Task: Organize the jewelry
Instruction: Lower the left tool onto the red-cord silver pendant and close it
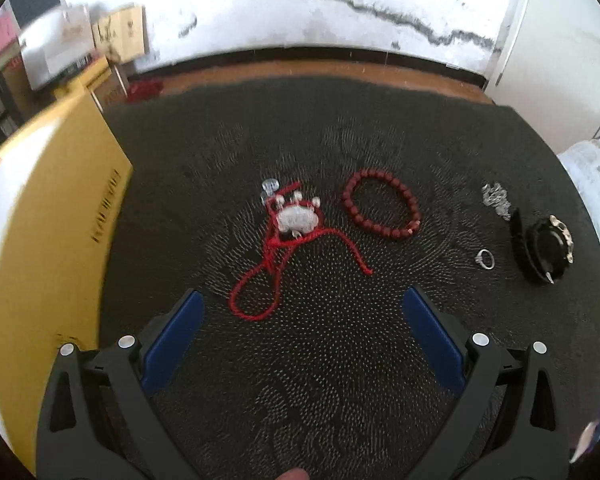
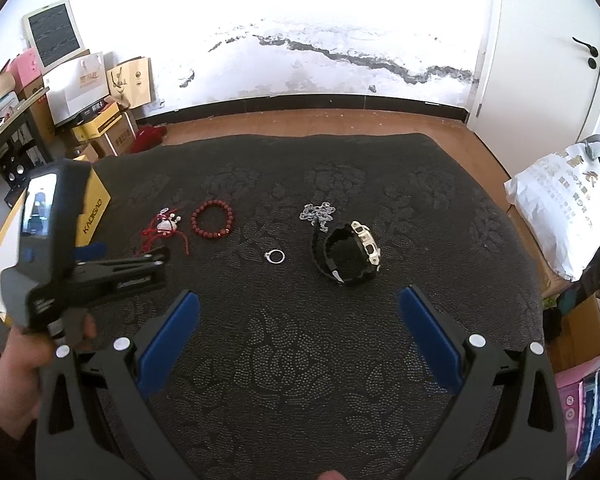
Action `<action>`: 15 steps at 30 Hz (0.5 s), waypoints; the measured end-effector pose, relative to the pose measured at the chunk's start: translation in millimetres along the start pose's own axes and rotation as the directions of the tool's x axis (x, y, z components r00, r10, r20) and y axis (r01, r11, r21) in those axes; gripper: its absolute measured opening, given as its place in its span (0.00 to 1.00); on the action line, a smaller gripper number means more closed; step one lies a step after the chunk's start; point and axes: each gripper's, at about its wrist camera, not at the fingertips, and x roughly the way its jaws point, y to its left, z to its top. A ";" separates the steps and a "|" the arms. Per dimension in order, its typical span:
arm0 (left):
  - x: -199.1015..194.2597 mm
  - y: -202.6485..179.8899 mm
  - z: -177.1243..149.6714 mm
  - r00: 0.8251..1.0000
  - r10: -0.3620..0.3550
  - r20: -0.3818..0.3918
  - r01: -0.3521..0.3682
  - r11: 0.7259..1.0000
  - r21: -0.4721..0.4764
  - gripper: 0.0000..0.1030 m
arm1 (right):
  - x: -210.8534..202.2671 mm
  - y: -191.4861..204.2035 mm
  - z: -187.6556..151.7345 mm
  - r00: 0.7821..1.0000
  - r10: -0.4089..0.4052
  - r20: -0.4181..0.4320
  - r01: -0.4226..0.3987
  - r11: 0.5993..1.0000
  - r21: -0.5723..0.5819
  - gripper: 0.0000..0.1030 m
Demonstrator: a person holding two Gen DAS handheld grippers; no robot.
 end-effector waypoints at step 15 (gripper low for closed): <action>55.4 10.1 18.0 0.999 0.020 0.030 -0.021 0.999 0.035 0.95 | 7.5 -16.7 -0.6 1.000 -0.019 -0.014 0.020 0.999 0.027 0.94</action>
